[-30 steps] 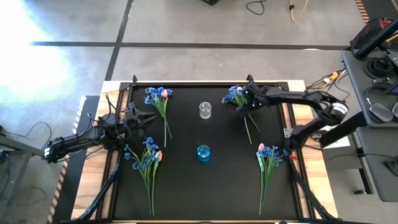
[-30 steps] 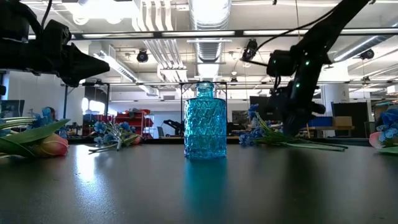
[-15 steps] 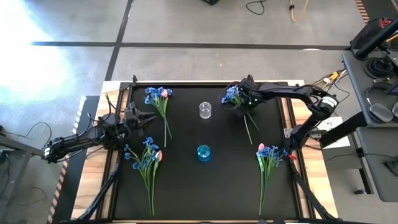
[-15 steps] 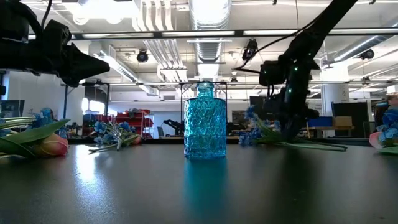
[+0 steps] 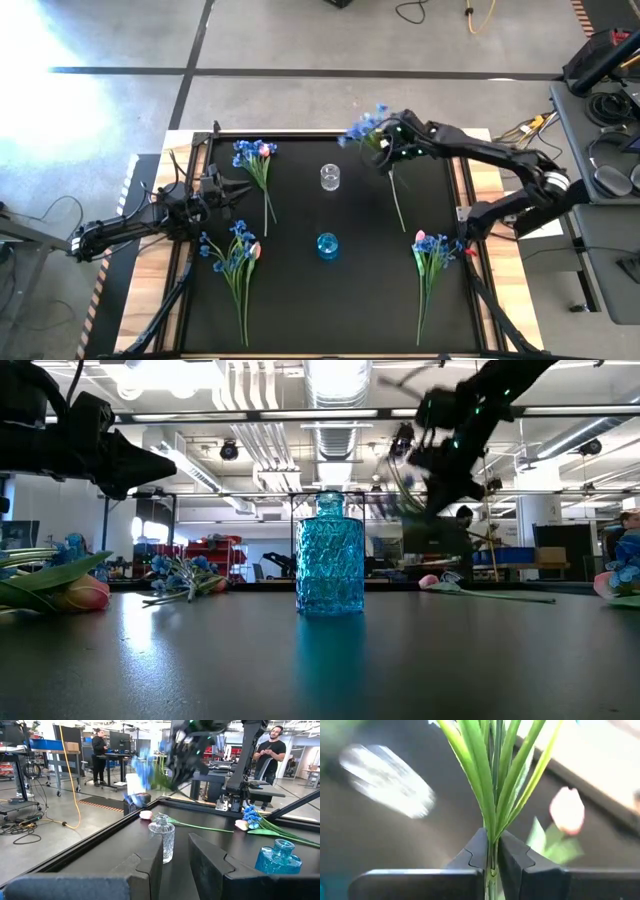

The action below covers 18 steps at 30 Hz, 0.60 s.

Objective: Sort flowers into vase by color
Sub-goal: Put the top right blue flowers into the transparent vase

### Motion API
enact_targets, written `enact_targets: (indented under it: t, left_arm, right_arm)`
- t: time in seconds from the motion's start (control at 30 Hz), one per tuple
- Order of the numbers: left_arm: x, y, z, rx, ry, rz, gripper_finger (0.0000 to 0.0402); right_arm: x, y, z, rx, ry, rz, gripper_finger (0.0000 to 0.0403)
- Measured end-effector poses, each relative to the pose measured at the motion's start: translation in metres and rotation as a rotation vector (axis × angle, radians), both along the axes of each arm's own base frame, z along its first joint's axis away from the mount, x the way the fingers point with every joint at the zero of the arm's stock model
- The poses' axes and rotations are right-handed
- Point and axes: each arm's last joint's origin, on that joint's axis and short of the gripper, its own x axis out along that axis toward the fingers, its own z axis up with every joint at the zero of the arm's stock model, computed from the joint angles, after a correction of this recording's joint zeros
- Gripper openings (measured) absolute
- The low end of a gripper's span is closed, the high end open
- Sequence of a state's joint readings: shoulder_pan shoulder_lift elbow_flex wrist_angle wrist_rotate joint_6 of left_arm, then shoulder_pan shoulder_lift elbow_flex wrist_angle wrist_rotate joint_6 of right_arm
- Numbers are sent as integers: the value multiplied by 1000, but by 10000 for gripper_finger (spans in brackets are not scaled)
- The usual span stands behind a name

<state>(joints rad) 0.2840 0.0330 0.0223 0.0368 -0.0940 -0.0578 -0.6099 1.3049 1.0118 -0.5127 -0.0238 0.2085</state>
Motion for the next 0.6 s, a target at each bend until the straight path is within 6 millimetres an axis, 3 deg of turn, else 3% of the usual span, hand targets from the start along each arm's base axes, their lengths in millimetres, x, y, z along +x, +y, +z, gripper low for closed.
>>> enact_targets:
  t: [0.17, 0.33, 0.6]
  left_arm:
    - [0, 0, 0, 0, 0, 0, 77]
    - [0, 0, 0, 1, 0, 1, 77]
    - [0, 0, 0, 93, 37, 4, 77]
  right_arm:
    - [20, 24, 16, -230, -360, 113, 22]
    - [41, 35, 15, -397, -669, 174, 22]
    - [69, 28, -11, -528, -766, 185, 22]
